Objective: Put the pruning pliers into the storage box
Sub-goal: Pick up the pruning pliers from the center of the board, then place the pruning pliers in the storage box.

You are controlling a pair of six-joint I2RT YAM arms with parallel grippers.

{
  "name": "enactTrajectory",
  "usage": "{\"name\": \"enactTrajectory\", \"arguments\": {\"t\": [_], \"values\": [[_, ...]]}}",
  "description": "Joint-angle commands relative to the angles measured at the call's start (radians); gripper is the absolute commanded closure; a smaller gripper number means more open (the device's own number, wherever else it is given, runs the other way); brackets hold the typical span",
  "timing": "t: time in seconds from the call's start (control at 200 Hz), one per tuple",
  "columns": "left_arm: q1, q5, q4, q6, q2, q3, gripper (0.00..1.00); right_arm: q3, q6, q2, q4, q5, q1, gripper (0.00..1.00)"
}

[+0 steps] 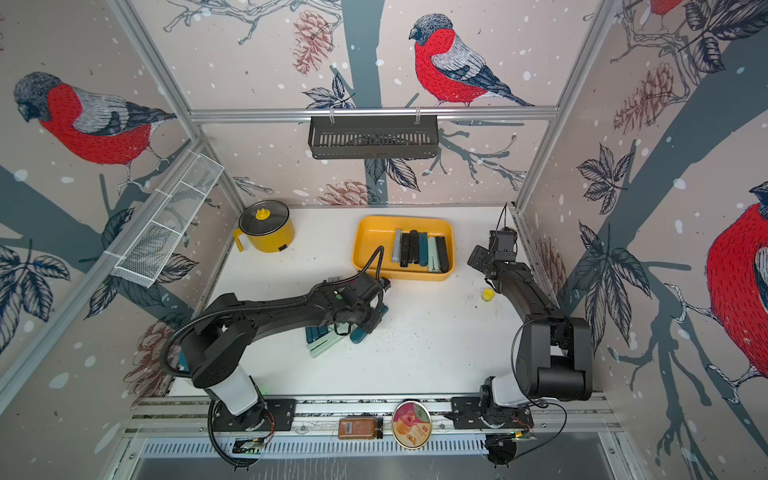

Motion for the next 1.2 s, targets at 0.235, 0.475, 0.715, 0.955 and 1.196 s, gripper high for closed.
{"name": "enactTrajectory", "arguments": {"t": [0.235,0.475,0.715,0.955,1.196], "values": [[0.056,-0.001,-0.004,-0.008,-0.091,0.116,0.78,0.006,0.006,-0.006,0.025,-0.001,0.000,0.23],[0.177,-0.028,0.006,0.030,-0.024,0.298,0.81,0.006,0.021,-0.001,0.036,-0.019,0.008,0.23],[0.284,-0.013,-0.153,-0.008,0.274,0.689,0.82,0.019,0.022,-0.003,0.025,-0.014,0.016,0.23],[0.341,0.015,-0.290,-0.061,0.596,1.065,0.83,0.022,0.025,-0.005,0.020,-0.007,0.017,0.23],[0.346,-0.037,-0.351,-0.077,0.804,1.261,0.81,0.026,0.023,-0.010,0.010,0.000,0.017,0.23]]}}
